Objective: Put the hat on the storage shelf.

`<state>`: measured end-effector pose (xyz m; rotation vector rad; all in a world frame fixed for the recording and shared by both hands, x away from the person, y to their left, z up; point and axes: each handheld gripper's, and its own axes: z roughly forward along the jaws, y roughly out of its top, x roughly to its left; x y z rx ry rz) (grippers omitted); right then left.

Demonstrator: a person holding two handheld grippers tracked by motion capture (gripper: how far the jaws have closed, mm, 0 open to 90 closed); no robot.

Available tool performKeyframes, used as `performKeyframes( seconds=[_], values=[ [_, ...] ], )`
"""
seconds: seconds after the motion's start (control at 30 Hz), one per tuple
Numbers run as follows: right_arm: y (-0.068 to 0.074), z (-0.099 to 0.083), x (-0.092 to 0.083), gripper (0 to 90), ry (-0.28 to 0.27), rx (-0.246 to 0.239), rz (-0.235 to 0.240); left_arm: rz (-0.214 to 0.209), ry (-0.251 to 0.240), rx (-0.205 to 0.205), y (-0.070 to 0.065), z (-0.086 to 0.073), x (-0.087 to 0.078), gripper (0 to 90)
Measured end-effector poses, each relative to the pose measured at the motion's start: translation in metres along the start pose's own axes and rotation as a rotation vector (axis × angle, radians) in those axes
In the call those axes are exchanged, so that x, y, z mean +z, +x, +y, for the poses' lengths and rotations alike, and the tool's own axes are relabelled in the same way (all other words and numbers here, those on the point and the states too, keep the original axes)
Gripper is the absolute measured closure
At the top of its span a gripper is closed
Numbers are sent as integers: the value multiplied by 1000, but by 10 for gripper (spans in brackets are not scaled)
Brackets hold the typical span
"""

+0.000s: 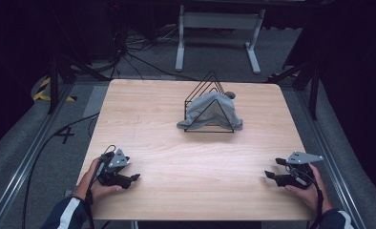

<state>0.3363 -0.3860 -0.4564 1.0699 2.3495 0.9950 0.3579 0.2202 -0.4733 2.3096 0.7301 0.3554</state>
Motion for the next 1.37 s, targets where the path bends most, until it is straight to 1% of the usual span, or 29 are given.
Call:
performKeyframes(
  seconds=[0.03, 0.07, 0.1, 0.13, 0.17, 0.27, 0.37, 0.4, 0.47, 0.53, 1.0, 1.23, 1.37],
  values=[
    [0, -3, 0, 274, -2, 8, 10, -7, -10, -8, 1, -2, 0, 224],
    [-1, -6, 1, 271, -2, 15, 15, -13, -26, -30, 2, -5, 0, 223],
    [0, -10, 3, 260, -5, 15, 10, -24, -36, -54, 3, -8, 1, 217],
    [1, -11, 3, 255, -18, 19, 4, -17, -58, -71, 3, -11, 2, 203],
    [1, -12, 2, 254, -16, 18, 3, -15, -53, -68, 4, -11, 1, 188],
    [2, -12, 3, 247, -20, 22, -8, -12, -53, -71, 4, -10, 1, 182],
    [1, -12, 3, 248, -19, 41, -24, -14, -49, -74, 4, -10, 2, 171],
    [0, -12, 3, 245, -20, 48, -31, -17, -50, -80, 4, -10, 2, 164],
    [0, -12, 3, 241, -20, 55, -38, -15, -51, -79, 4, -10, 2, 164],
    [0, -12, 3, 231, -18, 68, -55, -15, -51, -80, 4, -10, 2, 164],
    [0, -12, 3, 229, -18, 70, -56, -15, -51, -80, 4, -10, 2, 163],
    [0, -12, 3, 229, -18, 70, -56, -9, -49, -93, 3, -10, 3, 152],
    [0, -12, 3, 229, -15, 68, -59, -9, -49, -93, 3, -10, 3, 149]
  ],
)
